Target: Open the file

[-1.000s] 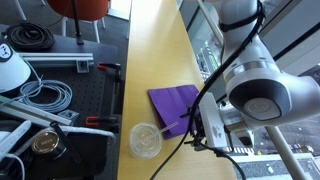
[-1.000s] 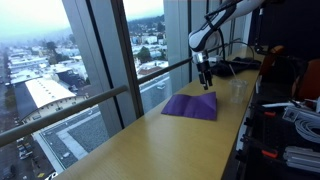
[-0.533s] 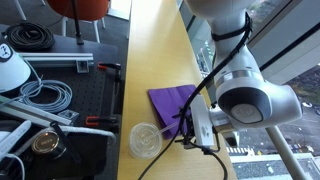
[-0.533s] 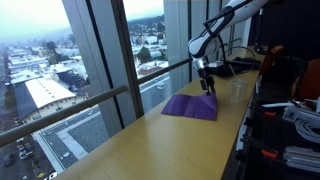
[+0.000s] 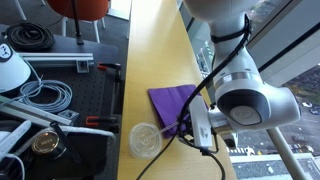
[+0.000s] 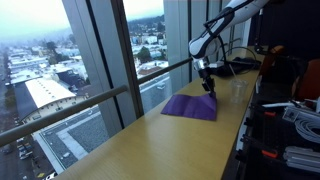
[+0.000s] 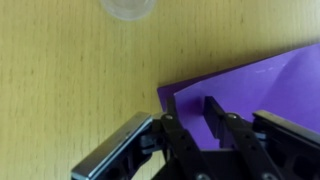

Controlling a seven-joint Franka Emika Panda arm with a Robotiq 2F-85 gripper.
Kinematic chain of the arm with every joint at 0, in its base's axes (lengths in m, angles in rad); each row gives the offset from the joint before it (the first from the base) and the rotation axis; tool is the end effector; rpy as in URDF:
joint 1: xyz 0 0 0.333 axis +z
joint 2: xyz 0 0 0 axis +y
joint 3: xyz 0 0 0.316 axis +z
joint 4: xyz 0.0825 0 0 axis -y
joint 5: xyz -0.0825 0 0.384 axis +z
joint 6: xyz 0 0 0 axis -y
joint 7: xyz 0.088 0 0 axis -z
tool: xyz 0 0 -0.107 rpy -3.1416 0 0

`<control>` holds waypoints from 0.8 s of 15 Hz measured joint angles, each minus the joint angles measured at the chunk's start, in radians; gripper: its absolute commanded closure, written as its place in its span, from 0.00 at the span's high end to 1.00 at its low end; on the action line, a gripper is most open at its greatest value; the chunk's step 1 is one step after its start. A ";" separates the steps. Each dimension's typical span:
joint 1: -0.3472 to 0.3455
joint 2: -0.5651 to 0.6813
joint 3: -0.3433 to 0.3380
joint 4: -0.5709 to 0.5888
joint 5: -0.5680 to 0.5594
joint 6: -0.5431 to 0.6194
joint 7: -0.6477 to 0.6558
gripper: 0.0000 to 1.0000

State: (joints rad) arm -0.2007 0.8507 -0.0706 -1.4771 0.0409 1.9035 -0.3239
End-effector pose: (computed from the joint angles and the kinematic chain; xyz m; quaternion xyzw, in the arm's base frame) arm 0.6422 -0.1695 0.1429 -0.9775 -0.0213 0.2034 0.0509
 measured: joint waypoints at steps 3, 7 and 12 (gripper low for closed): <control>0.006 -0.030 0.000 -0.017 -0.017 0.013 0.018 0.00; 0.039 -0.159 -0.006 -0.116 -0.098 0.090 0.073 0.00; 0.139 -0.371 -0.048 -0.341 -0.327 0.247 0.236 0.00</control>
State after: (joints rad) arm -0.0616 0.4796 -0.1188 -1.8183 -0.2860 2.1501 -0.0882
